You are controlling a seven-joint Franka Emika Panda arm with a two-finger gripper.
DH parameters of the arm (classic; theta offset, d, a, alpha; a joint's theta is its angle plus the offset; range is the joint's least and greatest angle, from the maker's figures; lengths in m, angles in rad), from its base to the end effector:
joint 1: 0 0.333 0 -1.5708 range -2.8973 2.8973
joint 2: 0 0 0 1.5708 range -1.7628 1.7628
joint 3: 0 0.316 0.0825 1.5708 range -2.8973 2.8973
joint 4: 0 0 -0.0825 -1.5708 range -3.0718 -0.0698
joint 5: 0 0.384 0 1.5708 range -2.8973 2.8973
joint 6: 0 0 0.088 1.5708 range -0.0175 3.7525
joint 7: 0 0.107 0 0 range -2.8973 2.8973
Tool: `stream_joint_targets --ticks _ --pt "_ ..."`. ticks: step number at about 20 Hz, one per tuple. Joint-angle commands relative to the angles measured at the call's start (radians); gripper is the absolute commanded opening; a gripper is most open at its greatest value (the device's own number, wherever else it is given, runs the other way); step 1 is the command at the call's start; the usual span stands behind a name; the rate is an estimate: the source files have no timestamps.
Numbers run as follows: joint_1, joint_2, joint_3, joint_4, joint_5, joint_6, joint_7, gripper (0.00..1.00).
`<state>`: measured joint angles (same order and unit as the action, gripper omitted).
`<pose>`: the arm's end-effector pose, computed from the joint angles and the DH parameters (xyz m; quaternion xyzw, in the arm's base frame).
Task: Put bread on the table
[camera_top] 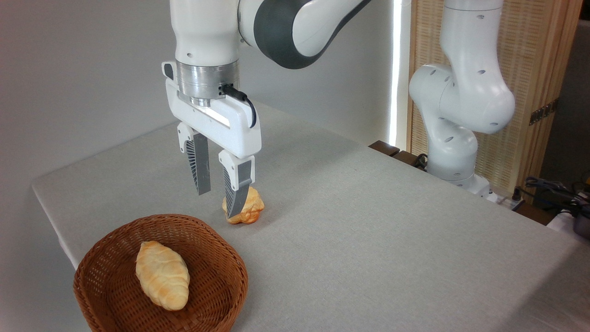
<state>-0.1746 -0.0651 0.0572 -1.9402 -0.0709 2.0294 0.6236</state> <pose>0.5521 -0.0685 0.5252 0.9335 -0.3484 0.0832 0.0144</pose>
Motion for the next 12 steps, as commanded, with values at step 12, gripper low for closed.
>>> stream_joint_targets --ticks 12 --pt "-0.011 0.073 0.001 0.01 -0.04 0.115 -0.252 1.0"
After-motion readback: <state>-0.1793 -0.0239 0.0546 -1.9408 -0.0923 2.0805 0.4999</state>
